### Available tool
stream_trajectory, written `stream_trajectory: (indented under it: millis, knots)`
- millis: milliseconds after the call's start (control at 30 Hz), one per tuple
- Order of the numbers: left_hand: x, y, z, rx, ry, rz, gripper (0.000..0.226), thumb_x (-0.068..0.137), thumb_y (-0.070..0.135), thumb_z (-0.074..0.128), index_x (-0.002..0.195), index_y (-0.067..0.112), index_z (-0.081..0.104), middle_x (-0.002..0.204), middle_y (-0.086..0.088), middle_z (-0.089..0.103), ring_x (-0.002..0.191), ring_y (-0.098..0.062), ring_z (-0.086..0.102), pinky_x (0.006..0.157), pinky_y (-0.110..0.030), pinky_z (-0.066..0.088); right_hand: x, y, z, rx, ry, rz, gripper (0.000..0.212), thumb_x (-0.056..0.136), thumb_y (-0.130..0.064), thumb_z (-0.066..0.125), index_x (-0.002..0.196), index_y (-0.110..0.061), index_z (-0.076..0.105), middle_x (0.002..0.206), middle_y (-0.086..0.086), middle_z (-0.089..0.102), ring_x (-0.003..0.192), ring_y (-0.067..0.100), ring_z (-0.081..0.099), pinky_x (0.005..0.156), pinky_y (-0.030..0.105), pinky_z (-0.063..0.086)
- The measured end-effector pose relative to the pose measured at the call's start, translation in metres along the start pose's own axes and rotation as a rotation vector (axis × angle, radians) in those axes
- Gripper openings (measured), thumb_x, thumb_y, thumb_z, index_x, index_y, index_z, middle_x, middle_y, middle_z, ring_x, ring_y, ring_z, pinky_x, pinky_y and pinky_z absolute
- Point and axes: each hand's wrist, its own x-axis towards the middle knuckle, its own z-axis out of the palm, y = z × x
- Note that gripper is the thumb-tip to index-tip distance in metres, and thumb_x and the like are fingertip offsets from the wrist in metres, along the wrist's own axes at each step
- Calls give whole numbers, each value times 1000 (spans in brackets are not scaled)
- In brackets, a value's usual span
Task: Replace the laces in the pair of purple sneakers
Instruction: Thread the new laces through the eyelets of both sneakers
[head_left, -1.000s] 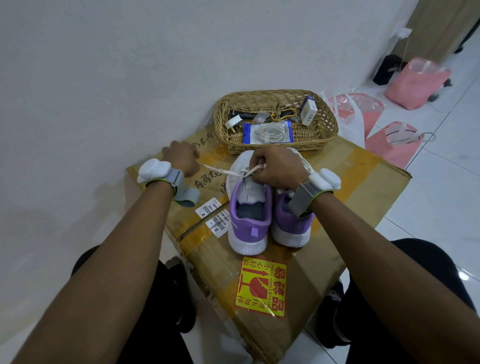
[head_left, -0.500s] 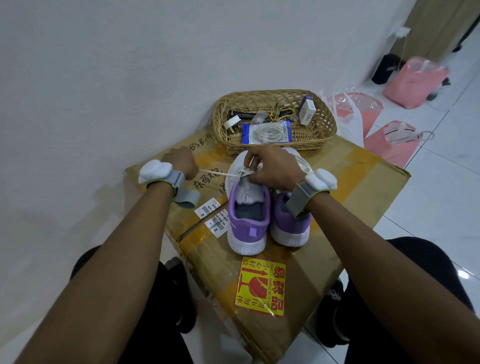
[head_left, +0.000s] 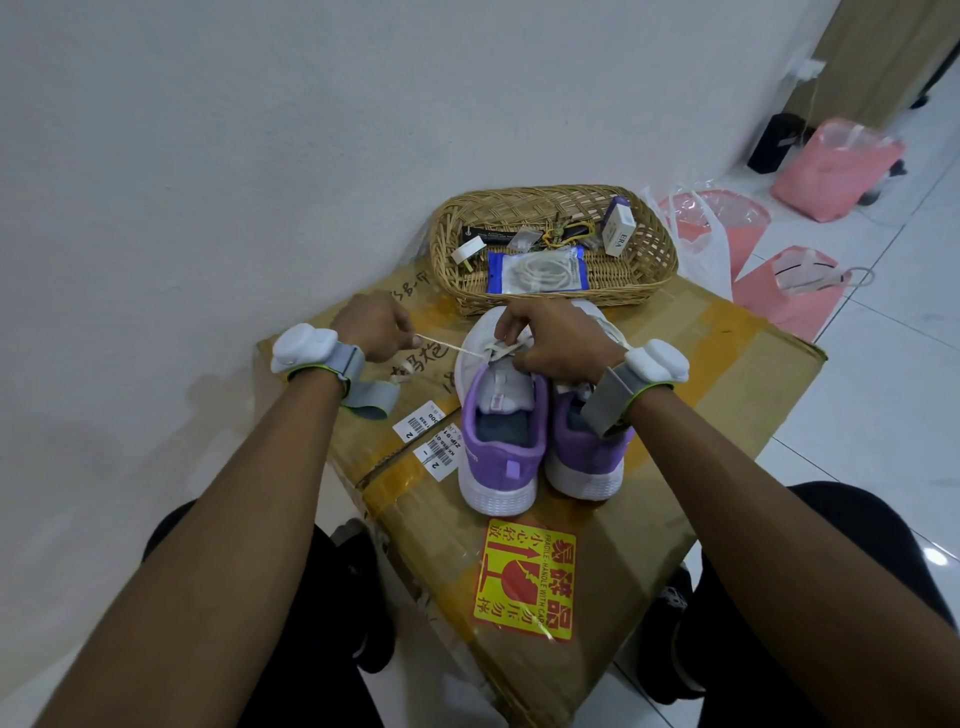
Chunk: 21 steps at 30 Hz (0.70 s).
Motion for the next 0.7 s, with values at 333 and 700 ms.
stream_trajectory:
  millis: [333, 700]
  knots:
    - [3, -36, -14, 154, 50, -370, 21, 90, 25, 72, 82, 6, 74, 68, -9, 59, 54, -22, 43, 52, -29, 36, -1, 1, -3, -23, 3, 67, 27, 68, -27, 73, 94, -30, 66, 92, -13, 64, 93, 14, 61, 84, 39, 53]
    - [-16, 28, -19, -414, -57, -49, 37, 103, 34, 49, 78, 13, 65, 50, -6, 37, 37, -18, 32, 46, -23, 31, 2, 8, -5, -39, 87, 78, 18, 91, -35, 62, 95, -19, 67, 92, -2, 69, 88, 17, 62, 75, 30, 47]
